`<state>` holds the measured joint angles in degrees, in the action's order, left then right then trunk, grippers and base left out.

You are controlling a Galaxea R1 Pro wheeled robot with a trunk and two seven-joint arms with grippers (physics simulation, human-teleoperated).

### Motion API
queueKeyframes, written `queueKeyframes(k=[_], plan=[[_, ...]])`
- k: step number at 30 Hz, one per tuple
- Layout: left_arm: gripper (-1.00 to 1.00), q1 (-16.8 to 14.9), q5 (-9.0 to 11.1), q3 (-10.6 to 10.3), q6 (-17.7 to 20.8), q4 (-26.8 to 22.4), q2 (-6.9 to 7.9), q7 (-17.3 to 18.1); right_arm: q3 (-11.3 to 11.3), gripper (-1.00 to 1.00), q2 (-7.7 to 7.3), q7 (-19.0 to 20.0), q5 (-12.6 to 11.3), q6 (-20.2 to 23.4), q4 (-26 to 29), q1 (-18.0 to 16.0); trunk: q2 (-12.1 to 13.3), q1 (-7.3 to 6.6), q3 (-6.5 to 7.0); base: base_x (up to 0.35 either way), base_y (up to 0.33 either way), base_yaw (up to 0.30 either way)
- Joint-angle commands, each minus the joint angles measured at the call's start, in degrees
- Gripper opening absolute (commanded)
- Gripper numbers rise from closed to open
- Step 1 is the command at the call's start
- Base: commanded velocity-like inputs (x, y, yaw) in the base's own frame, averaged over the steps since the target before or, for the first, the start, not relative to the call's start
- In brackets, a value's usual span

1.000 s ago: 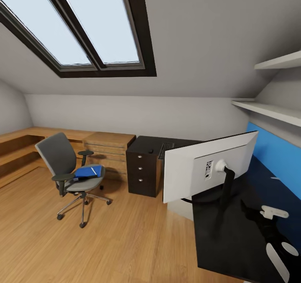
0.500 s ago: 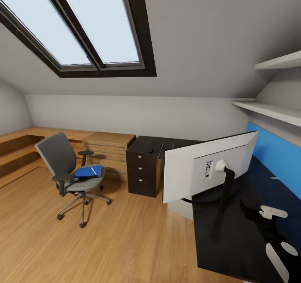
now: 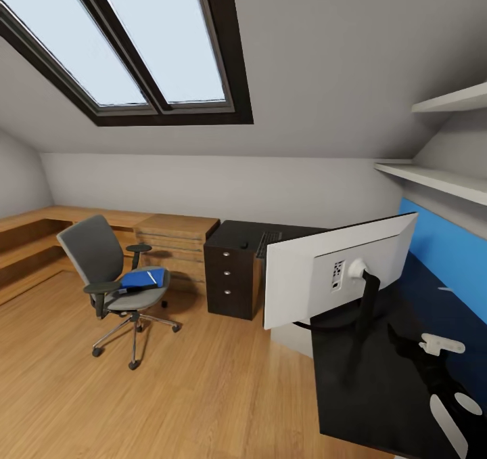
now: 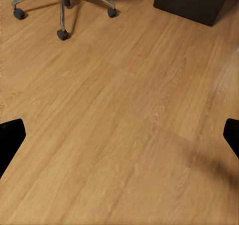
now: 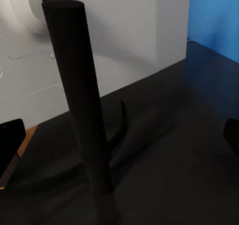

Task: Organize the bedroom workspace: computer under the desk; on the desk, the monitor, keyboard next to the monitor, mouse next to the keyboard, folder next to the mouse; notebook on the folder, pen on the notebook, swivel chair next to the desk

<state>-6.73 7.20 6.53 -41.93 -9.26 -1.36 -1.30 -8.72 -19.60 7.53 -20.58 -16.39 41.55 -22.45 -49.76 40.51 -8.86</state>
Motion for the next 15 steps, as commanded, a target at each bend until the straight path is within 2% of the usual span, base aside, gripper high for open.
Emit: queueKeyframes(k=[1, 3, 8, 11, 15], plan=[[1.00, 0.0, 0.0, 0.2, -0.1, -0.2, -0.02, -0.1, -0.1, 1.00, 0.00, 0.5, -0.6, -0.1, -0.1, 0.0, -0.5, 0.23, -0.27, 0.000, 0.000, 0.000], [1.00, 0.0, 0.0, 0.2, -0.1, -0.6, -0.01, -0.1, -0.1, 1.00, 0.00, 0.5, -0.6, -0.1, -0.1, 0.0, -1.3, 0.67, -0.62, 0.000, 0.000, 0.000], [1.00, 0.0, -0.1, 0.3, 0.2, -5.1, -0.21, -0.1, -0.1, 1.00, 0.00, 0.5, -0.6, -0.1, -0.1, 0.0, -3.3, 1.77, -1.52, 0.000, 0.000, 0.000], [1.00, 0.0, -0.2, 0.3, 2.2, -8.1, -0.27, -0.1, 0.0, 1.00, 0.00, 0.5, -0.6, -0.1, -0.1, 0.0, -3.3, 1.77, -1.52, 0.000, 0.000, 0.000], [1.00, 0.0, -0.2, 0.3, 5.5, -9.3, -0.17, -0.1, 0.0, 1.00, 0.04, 0.5, -0.6, -0.1, -0.1, 0.0, -3.3, 1.77, -1.52, 0.000, 0.000, 0.000]])
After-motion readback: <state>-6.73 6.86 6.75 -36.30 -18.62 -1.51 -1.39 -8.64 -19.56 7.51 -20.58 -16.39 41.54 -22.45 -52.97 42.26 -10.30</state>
